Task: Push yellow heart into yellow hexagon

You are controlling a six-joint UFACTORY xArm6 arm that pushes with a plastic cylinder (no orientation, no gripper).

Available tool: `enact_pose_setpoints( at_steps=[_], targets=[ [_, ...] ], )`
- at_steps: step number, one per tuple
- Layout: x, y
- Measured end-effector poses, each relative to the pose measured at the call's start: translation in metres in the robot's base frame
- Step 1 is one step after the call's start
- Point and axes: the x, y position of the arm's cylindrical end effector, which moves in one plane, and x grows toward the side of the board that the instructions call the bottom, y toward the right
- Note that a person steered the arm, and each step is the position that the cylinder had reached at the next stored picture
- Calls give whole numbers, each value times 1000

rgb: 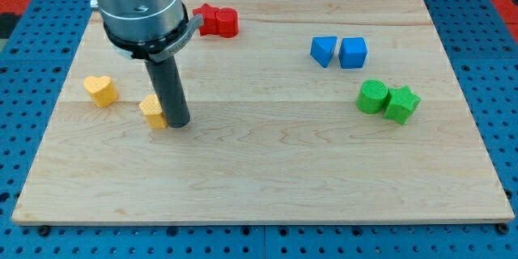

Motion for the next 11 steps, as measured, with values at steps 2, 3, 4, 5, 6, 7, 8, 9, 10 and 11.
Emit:
enact_pose_setpoints(
  at_steps=[2,3,4,5,6,7,8,9,10,11],
  targets=[
    [50,-25],
    [27,-102],
    [-1,-175],
    [-19,-197],
    [-46,-194],
    [-67,-179],
    [-52,-143],
    [-31,-106],
    [-28,-81],
    [-44,-100]
  ],
)
